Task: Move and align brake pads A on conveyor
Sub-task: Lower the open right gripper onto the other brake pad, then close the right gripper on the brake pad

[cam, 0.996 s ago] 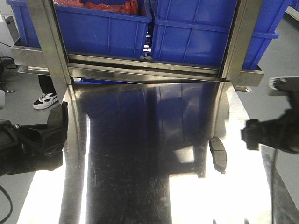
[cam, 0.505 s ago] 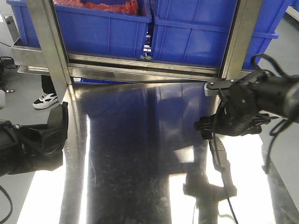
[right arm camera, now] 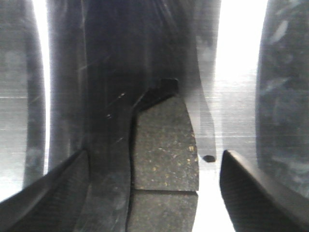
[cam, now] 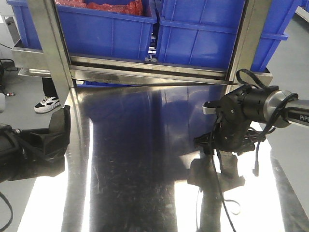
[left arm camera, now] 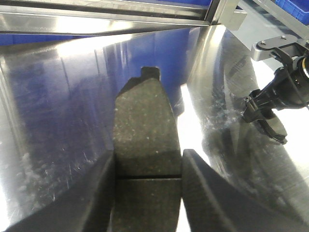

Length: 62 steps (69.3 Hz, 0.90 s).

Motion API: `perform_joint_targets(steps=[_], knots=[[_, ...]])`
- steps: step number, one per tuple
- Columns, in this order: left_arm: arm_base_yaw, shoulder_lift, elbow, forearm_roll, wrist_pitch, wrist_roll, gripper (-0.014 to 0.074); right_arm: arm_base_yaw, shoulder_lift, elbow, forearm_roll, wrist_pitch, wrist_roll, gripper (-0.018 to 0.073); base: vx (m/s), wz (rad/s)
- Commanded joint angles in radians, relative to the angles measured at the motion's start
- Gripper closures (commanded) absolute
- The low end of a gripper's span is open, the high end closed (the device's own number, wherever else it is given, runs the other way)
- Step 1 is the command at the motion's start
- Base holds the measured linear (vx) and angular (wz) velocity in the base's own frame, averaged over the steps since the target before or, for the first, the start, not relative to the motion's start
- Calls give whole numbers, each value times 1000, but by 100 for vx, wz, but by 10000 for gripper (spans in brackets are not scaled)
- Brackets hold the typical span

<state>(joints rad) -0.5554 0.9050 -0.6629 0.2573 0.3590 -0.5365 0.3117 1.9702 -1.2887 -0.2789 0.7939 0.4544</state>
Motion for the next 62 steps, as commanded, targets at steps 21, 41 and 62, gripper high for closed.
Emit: perform_joint_targets(steps=[21,41,62], knots=[[-5,-13,-27,10,-80,0,576,-4,-27,-19,-9,-19,1,162,0,0],[-5,-13,-27,10,-80,0,576,-4,-27,-19,13,-20,4,351,0,0],[-5,-13,-27,10,-80,0,576,-4,-38,-19,13,-22,5,513,0,0]])
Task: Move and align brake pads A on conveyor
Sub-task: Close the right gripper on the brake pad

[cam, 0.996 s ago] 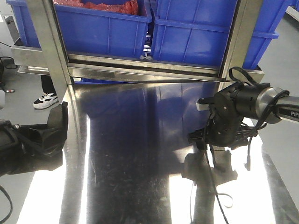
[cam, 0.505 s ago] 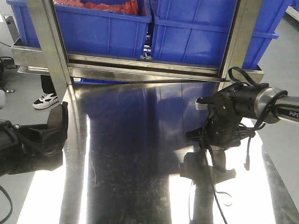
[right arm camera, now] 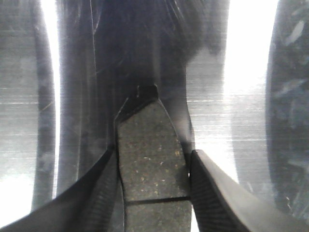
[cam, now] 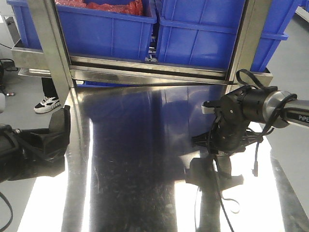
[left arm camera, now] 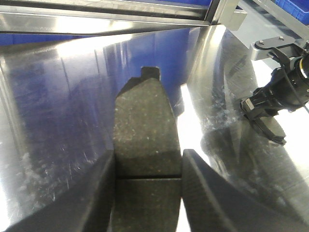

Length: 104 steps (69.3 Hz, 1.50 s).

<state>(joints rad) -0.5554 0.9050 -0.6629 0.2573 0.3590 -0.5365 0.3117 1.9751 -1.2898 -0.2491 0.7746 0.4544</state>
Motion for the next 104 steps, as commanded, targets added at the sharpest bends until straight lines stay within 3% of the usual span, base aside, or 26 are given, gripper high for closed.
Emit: perform_joint_targets(steps=[1,27,90,104], knots=[[-5,-13,-27,10,-80,0,576,-4,-48,-18,-17,-5,6,516,0,0],[-5,-13,-27,10,-80,0,576,-4,-140,-18,-21,-59,15,520,0,0],[-5,-13,-27,10,-80,0,576,-4,-140,-18,-26,-59,16,520,0,0],[-5,-13,-27,10,-80,0,576,-4,-140,-18,-26,-59,21,557,0,0]])
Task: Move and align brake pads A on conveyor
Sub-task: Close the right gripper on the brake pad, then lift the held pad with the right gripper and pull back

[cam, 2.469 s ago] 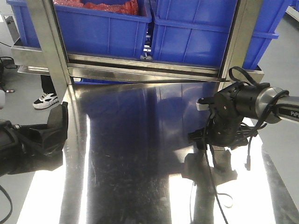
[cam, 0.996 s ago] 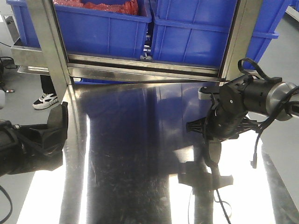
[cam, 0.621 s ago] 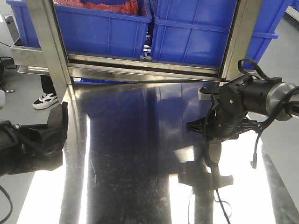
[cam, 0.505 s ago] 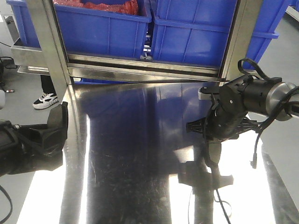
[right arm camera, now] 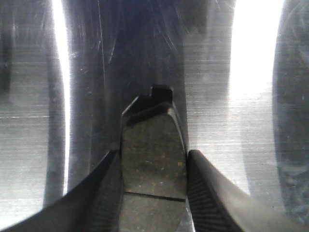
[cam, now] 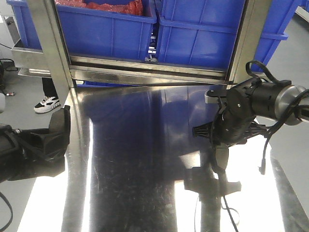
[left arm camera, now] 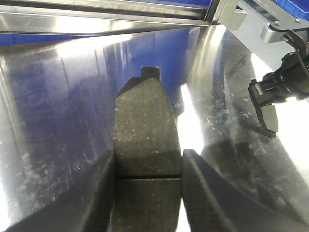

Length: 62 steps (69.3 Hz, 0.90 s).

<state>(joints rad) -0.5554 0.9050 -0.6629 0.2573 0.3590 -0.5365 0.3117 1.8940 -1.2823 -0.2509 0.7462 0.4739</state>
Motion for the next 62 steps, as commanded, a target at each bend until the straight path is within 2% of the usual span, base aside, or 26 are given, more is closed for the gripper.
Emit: perform_joint_targets(steps=[1,62], knots=[[-5,-13,-27,10,-80,0,576,-4,-59,-25,-24,-32,3,557,0,0],[-5,-13,-27,10,-80,0,576,-4,-121,-25,-42,-39,7,555,0,0]])
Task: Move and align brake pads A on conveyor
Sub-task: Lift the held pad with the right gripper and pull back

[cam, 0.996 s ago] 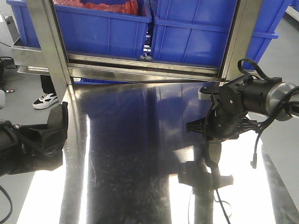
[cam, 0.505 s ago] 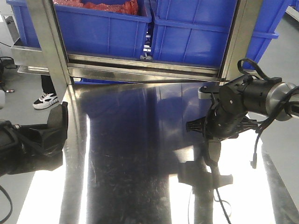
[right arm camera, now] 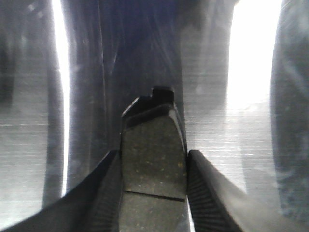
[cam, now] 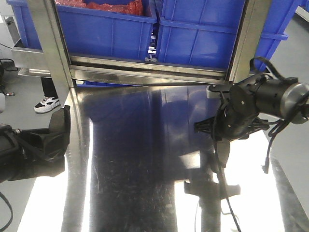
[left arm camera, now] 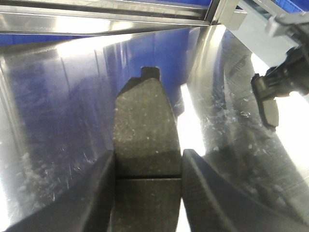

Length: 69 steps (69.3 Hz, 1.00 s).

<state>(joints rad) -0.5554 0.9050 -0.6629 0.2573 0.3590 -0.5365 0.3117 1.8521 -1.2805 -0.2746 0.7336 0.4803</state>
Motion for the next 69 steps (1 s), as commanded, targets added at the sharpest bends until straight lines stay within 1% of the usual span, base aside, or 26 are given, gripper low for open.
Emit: perform_joint_targets(steps=[1,35,69], knots=[[-5,-13,-27,10,-80,0,576,-4,-84,-27,-19,-26,1,555,0,0],[-5,-13,-27,10,-80,0,576,-3,-222,-27,-21,29,1,555,0,0],[-5,-13,-27,10,-80,0,576,-1,-492,-3,-29,39,-11,555,0,0]])
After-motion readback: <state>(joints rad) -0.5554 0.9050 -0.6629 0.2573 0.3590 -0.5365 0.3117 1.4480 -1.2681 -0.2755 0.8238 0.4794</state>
